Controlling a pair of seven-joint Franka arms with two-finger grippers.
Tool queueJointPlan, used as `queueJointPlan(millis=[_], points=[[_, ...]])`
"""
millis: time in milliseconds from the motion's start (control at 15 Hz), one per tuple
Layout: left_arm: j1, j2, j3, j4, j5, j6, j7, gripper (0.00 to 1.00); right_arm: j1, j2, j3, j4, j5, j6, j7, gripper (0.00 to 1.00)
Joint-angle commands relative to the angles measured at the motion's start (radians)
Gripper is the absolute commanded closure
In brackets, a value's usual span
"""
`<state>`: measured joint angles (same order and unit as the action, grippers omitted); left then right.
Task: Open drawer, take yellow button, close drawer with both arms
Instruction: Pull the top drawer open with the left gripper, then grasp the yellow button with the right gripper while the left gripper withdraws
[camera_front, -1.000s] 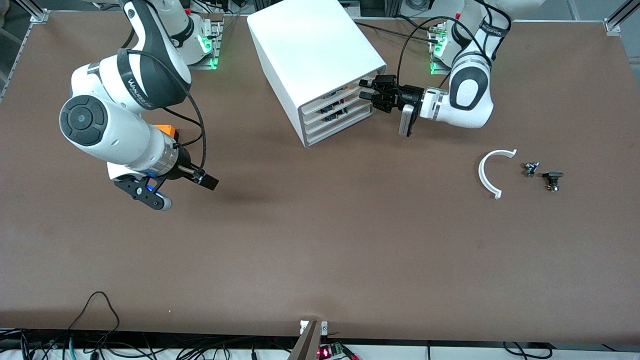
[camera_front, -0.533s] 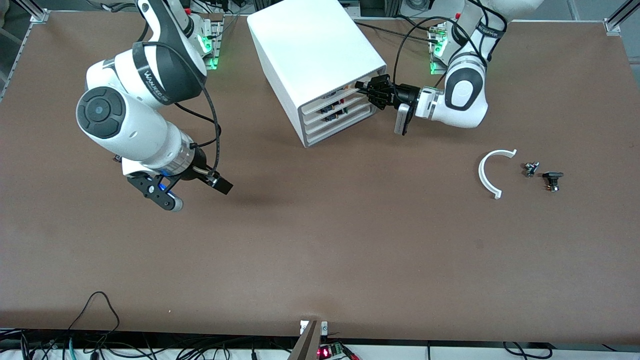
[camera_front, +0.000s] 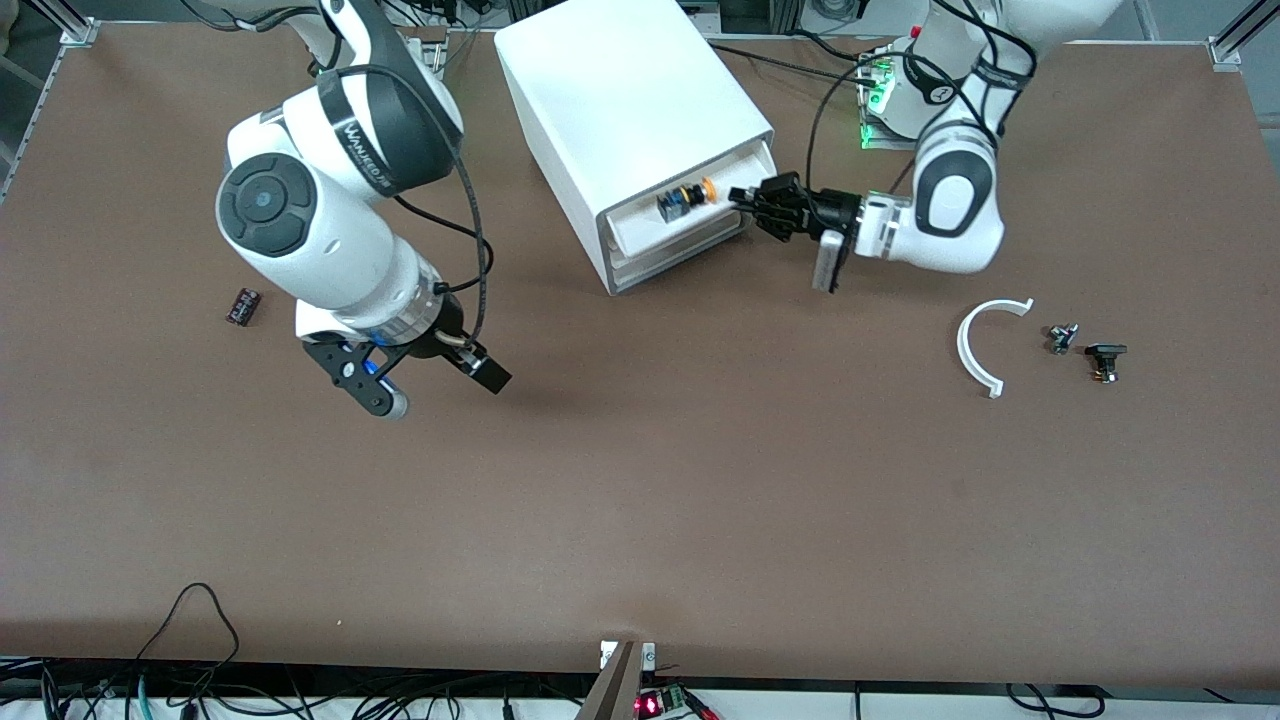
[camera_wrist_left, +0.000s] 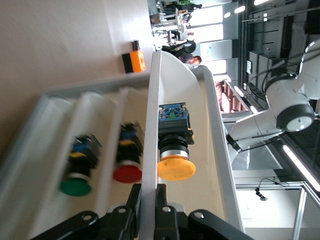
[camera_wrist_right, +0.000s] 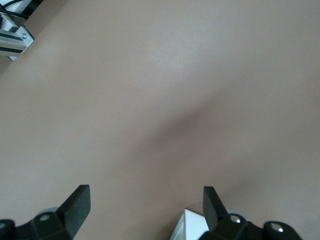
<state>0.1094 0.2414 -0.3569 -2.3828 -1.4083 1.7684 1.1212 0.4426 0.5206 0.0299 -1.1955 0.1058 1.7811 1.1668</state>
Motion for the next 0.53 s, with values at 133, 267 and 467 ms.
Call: queueJointPlan(millis=[133, 267, 467], points=[[0.118, 0.134, -0.001, 0.210, 0.214, -0.003, -0.107, 1.00, 0.077, 0.058, -0.007, 0.085, 0.015, 0.041, 0.178, 0.00], [0.133, 0.147, -0.001, 0.246, 0.251, -0.006, -0.138, 1.00, 0.116, 0.064, -0.007, 0.086, 0.015, 0.076, 0.253, 0.00], [0.139, 0.136, -0.002, 0.244, 0.253, -0.021, -0.188, 0.00, 0.174, 0.065, -0.007, 0.091, 0.015, 0.127, 0.376, 0.00]])
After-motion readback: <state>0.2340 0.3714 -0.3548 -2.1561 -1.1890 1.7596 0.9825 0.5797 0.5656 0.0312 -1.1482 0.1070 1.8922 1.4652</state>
